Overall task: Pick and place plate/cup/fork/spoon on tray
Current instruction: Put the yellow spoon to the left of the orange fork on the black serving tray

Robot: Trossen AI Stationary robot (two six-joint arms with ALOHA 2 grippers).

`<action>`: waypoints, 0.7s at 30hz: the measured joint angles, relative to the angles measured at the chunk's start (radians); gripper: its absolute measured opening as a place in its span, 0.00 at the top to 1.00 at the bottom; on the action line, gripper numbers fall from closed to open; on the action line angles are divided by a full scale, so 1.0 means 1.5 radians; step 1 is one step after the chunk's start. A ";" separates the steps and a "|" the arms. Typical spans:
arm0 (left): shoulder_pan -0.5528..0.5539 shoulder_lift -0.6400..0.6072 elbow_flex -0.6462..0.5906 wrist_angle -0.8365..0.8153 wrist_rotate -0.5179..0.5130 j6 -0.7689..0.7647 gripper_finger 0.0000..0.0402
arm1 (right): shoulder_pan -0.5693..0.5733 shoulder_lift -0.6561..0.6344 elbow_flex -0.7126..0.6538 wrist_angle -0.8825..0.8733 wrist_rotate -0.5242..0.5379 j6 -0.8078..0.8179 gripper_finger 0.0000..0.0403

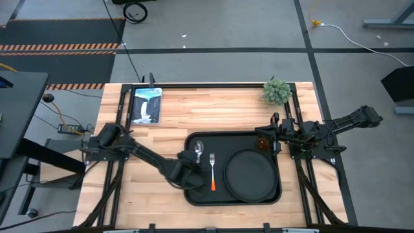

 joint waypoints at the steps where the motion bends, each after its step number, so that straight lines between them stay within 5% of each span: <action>1: 0.005 0.009 0.000 0.028 0.001 0.015 0.84 | 0.000 0.000 0.000 0.000 0.000 0.000 0.93; 7: 0.015 0.050 -0.001 0.126 0.004 0.036 0.85 | 0.000 0.000 0.000 0.000 0.000 0.000 0.93; 21: -0.022 0.081 -0.001 0.110 0.039 -0.060 0.85 | 0.000 0.000 0.000 0.000 0.000 0.000 0.93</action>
